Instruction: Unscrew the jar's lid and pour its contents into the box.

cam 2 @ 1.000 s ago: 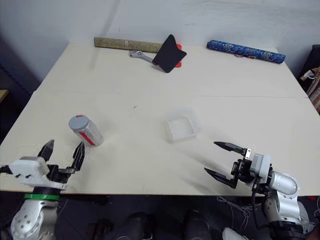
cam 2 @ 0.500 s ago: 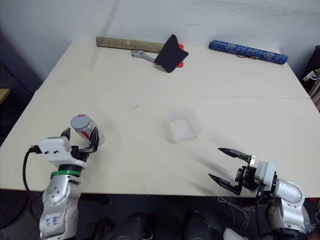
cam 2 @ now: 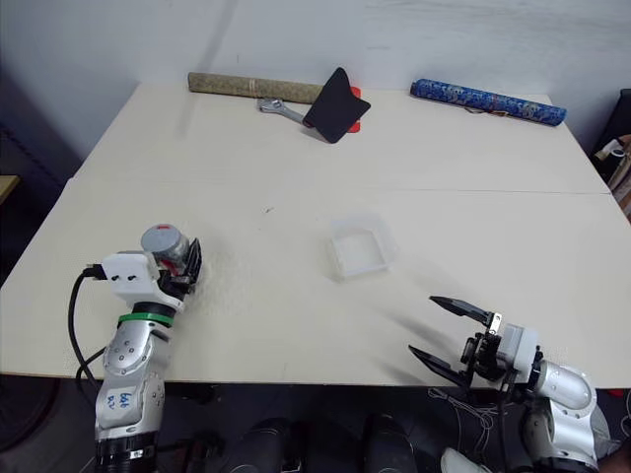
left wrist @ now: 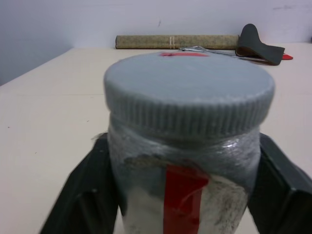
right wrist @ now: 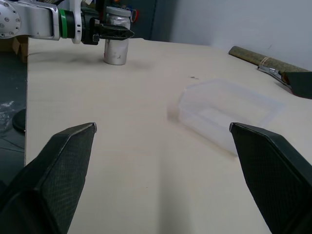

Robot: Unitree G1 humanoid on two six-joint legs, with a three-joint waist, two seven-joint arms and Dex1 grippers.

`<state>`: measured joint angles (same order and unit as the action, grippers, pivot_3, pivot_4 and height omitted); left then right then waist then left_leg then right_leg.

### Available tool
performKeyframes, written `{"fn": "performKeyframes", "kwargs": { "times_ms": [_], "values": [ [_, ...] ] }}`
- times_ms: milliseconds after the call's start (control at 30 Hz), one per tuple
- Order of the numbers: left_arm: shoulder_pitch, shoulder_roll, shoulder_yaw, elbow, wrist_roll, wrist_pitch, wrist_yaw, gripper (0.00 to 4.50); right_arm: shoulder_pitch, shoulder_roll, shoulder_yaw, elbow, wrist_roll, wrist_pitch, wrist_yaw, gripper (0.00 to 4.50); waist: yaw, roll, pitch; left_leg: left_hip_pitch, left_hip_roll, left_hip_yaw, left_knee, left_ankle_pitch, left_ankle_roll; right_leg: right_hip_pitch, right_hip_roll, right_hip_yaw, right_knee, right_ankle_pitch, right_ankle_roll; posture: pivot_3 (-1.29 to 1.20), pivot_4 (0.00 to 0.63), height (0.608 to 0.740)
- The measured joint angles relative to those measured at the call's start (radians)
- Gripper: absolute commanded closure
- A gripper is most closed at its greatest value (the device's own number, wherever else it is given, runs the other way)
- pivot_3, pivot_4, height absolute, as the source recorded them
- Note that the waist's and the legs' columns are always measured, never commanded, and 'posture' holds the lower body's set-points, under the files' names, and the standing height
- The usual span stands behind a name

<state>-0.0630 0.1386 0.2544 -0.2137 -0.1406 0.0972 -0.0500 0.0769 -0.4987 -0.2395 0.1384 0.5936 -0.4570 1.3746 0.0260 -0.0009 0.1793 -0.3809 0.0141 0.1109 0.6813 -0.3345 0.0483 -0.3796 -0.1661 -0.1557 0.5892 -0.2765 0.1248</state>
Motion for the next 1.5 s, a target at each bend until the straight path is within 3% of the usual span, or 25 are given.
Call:
{"fn": "performKeyframes", "kwargs": {
  "times_ms": [167, 267, 333, 400, 500, 600, 767, 1000, 1500],
  "values": [
    [-0.009, 0.027, 0.003, 0.038, -0.018, -0.034, -0.045, 2.1, 0.001, 0.004, 0.018, -0.102, -0.006, 0.051, -0.086, 0.0, 0.0, 0.0, 0.0, 0.0, 0.0, 0.0, 0.0, -0.002, -0.004, 0.0, 0.0, 0.0, 0.0, 0.0, 0.0, 0.0, 0.15, 0.74],
    [-0.052, 0.112, 0.02, 0.064, -0.178, -0.043, -0.246, 2.1, -0.037, -0.02, 0.048, -0.247, -0.005, 0.207, -0.209, 0.0, -0.002, 0.001, 0.001, -0.003, 0.0, 0.0, 0.001, 0.0, -0.005, -0.005, -0.001, 0.001, 0.002, 0.0, -0.001, 0.0, 0.15, 0.74],
    [-0.091, 0.231, 0.022, 0.051, -0.323, 0.0, -0.444, 2.1, -0.092, -0.087, 0.081, -0.361, 0.004, 0.356, -0.289, 0.0, -0.005, 0.002, 0.001, -0.008, 0.0, 0.0, 0.001, 0.001, -0.006, -0.012, -0.002, 0.004, 0.005, 0.001, -0.003, 0.0, 0.15, 0.74],
    [-0.158, 0.393, 0.013, 0.044, -0.425, 0.077, -0.654, 2.1, -0.215, -0.165, 0.121, -0.476, 0.057, 0.568, -0.385, 0.0, -0.011, 0.005, 0.003, -0.009, 0.001, 0.0, 0.002, 0.004, -0.004, -0.013, -0.001, 0.004, 0.006, 0.001, -0.005, 0.0, 0.15, 0.74],
    [-0.324, 0.49, -0.057, 0.052, -0.471, 0.157, -0.833, 2.1, -0.503, -0.183, 0.174, -0.571, 0.196, 0.842, -0.525, 0.0, -0.013, 0.01, 0.006, -0.009, 0.0, 0.0, 0.001, 0.006, -0.003, -0.013, 0.0, 0.0, 0.006, 0.001, -0.005, 0.0, 0.15, 0.74],
    [-0.428, 0.485, -0.166, 0.068, -0.471, 0.201, -0.925, 2.1, -0.722, -0.151, 0.226, -0.578, 0.283, 1.014, -0.603, 0.0, -0.006, 0.01, 0.007, -0.01, 0.0, -0.002, 0.001, 0.007, -0.002, -0.013, 0.005, -0.002, 0.012, 0.001, -0.006, 0.0, 0.15, 0.74],
    [-0.516, 0.387, -0.29, 0.103, -0.442, 0.23, -0.95, 2.1, -0.879, -0.061, 0.306, -0.543, 0.311, 1.169, -0.69, 0.0, -0.006, 0.01, 0.007, -0.014, -0.003, 0.0, 0.001, 0.005, 0.002, -0.015, 0.009, -0.003, 0.012, 0.001, -0.005, 0.0, 0.15, 0.74],
    [-0.523, 0.326, -0.312, 0.112, -0.398, 0.22, -0.928, 2.1, -0.895, -0.066, 0.328, -0.528, 0.29, 1.264, -0.682, 0.0, -0.005, 0.009, 0.007, -0.018, -0.002, 0.0, 0.002, 0.005, 0.002, -0.015, 0.013, -0.003, 0.004, 0.003, -0.002, 0.0, 0.15, 0.74],
    [-0.51, 0.312, -0.31, 0.099, -0.389, 0.231, -0.895, 2.1, -0.893, -0.034, 0.394, -0.473, 0.111, 1.197, -0.579, 0.0, -0.01, 0.009, 0.007, -0.018, 0.001, 0.0, 0.002, 0.008, 0.0, -0.015, 0.015, -0.003, 0.004, 0.003, -0.002, 0.0, 0.15, 0.74]
  ]
}}
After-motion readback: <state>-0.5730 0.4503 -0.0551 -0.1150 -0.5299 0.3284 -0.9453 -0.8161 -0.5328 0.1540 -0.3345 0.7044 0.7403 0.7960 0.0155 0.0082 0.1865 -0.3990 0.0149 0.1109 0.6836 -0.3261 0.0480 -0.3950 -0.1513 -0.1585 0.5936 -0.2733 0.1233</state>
